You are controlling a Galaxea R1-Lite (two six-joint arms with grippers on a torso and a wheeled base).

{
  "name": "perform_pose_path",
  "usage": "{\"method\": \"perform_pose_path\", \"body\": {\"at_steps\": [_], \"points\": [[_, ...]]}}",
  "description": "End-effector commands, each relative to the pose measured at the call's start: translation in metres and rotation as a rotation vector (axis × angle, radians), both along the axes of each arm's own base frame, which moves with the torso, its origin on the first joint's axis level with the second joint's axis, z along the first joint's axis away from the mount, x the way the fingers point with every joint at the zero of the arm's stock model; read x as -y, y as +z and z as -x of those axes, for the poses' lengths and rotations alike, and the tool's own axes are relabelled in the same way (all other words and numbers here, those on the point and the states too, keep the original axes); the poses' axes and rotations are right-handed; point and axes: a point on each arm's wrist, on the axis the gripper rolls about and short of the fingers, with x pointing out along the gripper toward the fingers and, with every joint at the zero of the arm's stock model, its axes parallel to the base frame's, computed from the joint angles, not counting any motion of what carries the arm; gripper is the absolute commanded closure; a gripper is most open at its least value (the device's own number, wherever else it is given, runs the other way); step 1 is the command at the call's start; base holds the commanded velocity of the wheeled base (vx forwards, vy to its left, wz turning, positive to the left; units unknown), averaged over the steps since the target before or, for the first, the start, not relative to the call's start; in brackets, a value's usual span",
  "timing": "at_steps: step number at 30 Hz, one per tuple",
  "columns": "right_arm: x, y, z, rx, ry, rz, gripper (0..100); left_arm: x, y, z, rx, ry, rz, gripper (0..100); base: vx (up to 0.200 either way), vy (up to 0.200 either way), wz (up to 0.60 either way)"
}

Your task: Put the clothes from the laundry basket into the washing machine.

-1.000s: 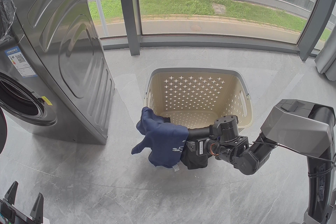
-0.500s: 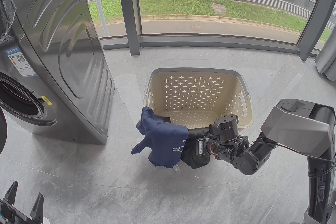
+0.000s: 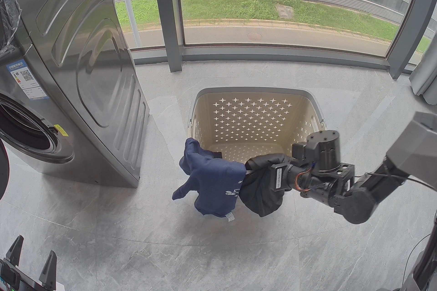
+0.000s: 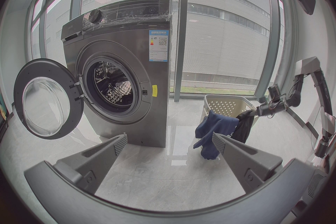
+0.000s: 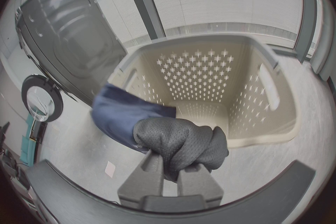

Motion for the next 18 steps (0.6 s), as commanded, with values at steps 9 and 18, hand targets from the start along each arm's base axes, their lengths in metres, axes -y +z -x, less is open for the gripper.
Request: {"method": "perform_pose_path", "body": {"at_steps": [9,18], "points": [[0.074,0.15,0.131,0.349,0.1,-0.219,100,0.0,-0.005,0.0,0.0,0.0,0.001,0,0.0,0.0,0.0],[0.076,0.156,0.145,0.383,0.159,-0.234,100,0.0,-0.005,0.0,0.0,-0.001,-0.002,0,-0.089,0.0,0.0]]}}
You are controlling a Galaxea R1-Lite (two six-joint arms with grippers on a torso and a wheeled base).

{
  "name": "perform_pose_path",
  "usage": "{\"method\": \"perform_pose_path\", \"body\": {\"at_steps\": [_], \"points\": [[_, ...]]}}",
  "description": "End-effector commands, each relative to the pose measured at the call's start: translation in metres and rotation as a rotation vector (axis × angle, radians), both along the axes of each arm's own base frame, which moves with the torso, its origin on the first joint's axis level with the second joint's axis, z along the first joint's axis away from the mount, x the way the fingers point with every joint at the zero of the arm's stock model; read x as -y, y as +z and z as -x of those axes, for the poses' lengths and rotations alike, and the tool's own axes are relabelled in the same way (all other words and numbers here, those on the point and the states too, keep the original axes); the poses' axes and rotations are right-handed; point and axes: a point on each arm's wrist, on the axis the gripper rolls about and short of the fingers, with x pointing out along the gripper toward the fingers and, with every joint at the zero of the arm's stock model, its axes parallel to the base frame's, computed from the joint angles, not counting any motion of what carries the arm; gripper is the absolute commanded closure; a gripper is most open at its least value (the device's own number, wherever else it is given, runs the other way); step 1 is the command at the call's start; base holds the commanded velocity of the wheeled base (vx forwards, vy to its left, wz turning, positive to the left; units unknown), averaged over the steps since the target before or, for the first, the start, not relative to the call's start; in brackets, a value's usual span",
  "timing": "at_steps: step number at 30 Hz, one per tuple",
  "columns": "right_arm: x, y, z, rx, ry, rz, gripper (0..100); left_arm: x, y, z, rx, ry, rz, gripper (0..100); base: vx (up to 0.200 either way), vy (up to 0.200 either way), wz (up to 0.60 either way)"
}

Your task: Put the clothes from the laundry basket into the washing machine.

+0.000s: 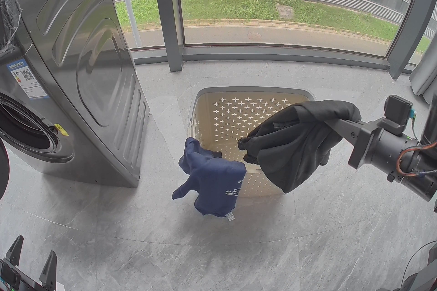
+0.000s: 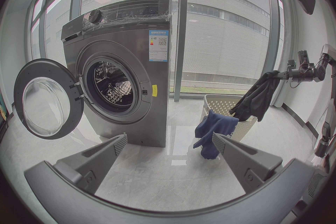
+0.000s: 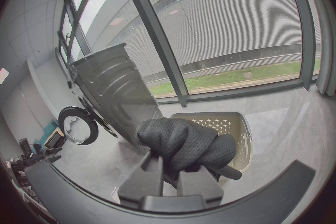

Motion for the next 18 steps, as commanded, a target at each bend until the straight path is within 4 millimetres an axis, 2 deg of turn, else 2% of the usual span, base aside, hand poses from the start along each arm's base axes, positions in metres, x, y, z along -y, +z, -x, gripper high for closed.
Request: {"method": "perform_pose_path", "body": {"at_steps": [1,5,11,18], "points": [[0.0104,0.0133,0.0176,0.06,0.023,-0.042,100,0.0,-0.0048,0.0,0.0,0.0,0.0,0,-0.2,0.0,0.0],[0.0102,0.0124,0.0184,0.059,0.028,-0.041,100,0.0,-0.0048,0.0,0.0,0.0,0.001,0,-0.2,0.0,0.0],[0.0109,0.0132,0.0188,0.063,0.026,-0.044,100,0.0,-0.0048,0.0,0.0,0.0,0.001,0,0.0,0.0,0.0],[0.0102,0.0095,0.0191,0.052,0.032,-0.034,100,0.0,-0.005,0.0,-0.001,0.0,0.003,0,0.0,0.2,0.0]]}}
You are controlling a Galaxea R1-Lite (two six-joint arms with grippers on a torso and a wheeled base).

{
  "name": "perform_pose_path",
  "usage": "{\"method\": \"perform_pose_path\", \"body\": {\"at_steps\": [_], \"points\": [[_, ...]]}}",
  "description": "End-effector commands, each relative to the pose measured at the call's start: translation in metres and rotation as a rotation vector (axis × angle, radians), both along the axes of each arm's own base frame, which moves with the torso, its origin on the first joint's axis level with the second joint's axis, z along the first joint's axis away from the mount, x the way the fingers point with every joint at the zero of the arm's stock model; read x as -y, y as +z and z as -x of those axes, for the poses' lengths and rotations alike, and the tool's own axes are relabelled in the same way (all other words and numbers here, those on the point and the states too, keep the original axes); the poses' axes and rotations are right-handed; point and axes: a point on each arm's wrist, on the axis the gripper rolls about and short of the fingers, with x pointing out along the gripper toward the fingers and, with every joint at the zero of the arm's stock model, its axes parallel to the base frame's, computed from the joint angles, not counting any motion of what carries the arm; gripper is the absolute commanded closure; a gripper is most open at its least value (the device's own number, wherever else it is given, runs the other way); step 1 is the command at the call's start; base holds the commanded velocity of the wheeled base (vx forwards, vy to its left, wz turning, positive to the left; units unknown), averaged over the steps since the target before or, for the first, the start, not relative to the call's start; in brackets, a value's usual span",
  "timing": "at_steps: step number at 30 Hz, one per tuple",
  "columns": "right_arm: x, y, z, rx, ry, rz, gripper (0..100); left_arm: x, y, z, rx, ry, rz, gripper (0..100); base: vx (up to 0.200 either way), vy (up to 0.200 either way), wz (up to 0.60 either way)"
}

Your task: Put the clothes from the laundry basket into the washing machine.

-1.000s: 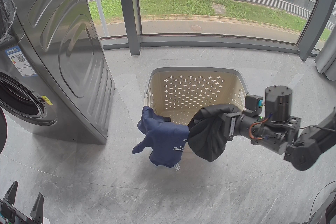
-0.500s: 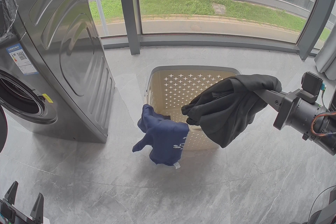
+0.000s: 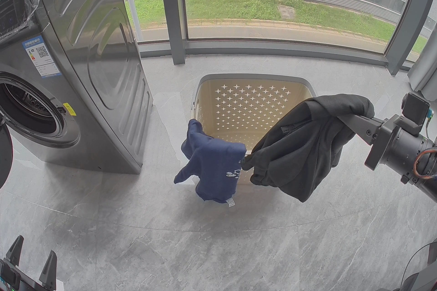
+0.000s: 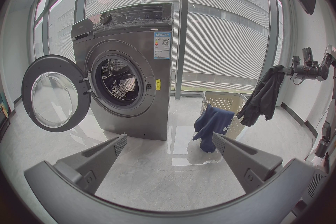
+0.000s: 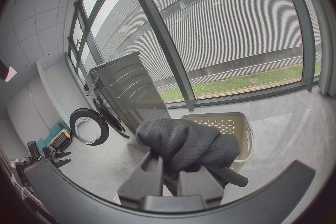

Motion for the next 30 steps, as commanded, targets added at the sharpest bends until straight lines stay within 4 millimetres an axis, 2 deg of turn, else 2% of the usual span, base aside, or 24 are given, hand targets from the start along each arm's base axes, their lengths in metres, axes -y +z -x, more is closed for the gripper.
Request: {"method": "perform_pose_path", "body": {"at_steps": [1,30], "points": [[-0.0008,-0.0021,0.0,-0.007,0.002,0.004,100,0.0,-0.0048,0.0,0.0,0.0,0.002,0,0.0,0.2,0.0],[-0.0026,0.0016,-0.0019,0.014,0.006,-0.012,100,0.0,-0.0048,0.0,0.0,0.0,0.003,0,0.0,0.2,0.0]]}}
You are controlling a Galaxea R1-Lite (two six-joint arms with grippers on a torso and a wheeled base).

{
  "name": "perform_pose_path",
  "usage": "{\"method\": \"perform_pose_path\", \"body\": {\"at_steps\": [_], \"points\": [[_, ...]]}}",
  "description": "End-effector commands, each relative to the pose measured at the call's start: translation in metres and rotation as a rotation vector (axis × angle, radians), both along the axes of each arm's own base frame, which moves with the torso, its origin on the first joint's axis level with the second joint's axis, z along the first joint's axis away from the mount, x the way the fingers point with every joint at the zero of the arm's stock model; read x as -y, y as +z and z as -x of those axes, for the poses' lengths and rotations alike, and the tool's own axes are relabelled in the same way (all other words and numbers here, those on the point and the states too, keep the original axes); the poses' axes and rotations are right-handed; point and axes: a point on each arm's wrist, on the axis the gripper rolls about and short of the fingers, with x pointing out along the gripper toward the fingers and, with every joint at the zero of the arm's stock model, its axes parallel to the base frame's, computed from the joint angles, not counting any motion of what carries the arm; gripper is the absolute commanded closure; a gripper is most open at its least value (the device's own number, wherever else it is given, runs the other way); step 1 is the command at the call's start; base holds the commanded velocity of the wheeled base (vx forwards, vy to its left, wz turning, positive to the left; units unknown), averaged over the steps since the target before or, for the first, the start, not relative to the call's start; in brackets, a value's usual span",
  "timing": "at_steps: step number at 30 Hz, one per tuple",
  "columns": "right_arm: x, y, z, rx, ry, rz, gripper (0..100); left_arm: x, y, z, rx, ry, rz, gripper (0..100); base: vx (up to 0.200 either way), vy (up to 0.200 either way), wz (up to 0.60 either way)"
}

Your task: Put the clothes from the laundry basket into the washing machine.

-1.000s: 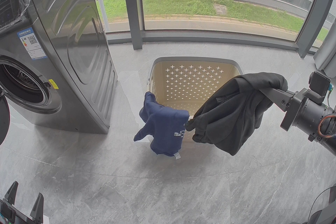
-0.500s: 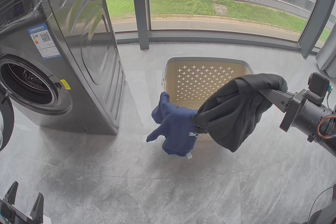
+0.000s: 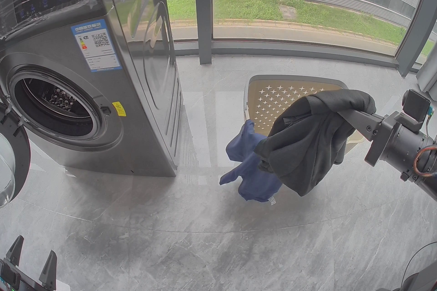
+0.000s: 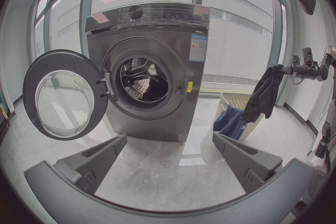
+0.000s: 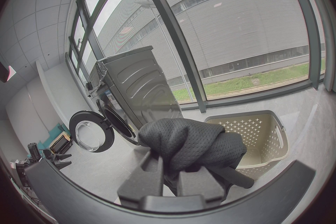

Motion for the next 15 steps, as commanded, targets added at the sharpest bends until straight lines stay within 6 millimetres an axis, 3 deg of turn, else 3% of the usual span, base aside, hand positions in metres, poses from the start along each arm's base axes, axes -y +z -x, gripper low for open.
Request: {"method": "perform_pose_path", "body": {"at_steps": [1,15], "points": [[-0.0006,-0.0013,-0.0008,-0.005,-0.001,0.004,100,0.0,-0.0049,0.0,0.0,0.0,0.001,0,0.0,0.2,0.0],[0.0041,-0.0006,-0.0006,-0.003,-0.018,-0.007,100,0.0,-0.0049,0.0,0.0,0.0,0.001,0,0.0,0.2,0.0]]}}
